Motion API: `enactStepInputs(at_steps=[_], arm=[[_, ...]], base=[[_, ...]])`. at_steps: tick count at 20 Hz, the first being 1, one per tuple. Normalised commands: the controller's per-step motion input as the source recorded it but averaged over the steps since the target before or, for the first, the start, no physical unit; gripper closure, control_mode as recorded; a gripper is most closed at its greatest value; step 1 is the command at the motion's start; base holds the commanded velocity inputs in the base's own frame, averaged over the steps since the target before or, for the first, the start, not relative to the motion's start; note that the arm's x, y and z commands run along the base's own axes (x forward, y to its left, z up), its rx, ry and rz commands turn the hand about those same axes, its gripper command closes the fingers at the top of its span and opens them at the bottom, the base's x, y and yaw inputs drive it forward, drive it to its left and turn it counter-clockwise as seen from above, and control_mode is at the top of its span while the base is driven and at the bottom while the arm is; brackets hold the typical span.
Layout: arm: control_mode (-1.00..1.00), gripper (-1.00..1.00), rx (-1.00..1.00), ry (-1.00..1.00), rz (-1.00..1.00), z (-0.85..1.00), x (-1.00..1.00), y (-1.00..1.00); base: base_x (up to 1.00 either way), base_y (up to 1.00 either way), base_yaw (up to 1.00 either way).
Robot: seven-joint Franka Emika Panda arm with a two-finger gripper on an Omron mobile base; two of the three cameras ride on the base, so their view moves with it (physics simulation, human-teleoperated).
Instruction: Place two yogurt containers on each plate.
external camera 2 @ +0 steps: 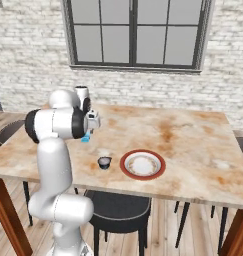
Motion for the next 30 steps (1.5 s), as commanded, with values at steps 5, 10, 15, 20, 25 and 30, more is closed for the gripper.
enactStepInputs(at_steps=[5, 10, 15, 20, 25, 30], arm=[[-1.00, -1.00, 0.00, 0.03, 0.00, -0.15, 0.09, 0.12], [-1.00, -1.00, 0.00, 0.00, 0.00, -0.33, 0.02, 0.00], [-1.00, -1.00, 0.00, 0.00, 0.00, -0.06, 0.18, 0.00], [-1.00, -1.00, 0.00, 0.00, 0.00, -0.15, 0.03, -0.03], [-1.00, -1.00, 0.00, 0.00, 0.00, -0.02, 0.00, 0.00], [-1.00, -1.00, 0.00, 0.00, 0.00, -0.19, 0.00, 0.00]], base=[[0.00, 0.00, 0.00], [0.00, 0.00, 0.00], [0.00, 0.00, 0.00], [0.00, 0.00, 0.00], [0.00, 0.00, 0.00], [0.00, 0.00, 0.00]])
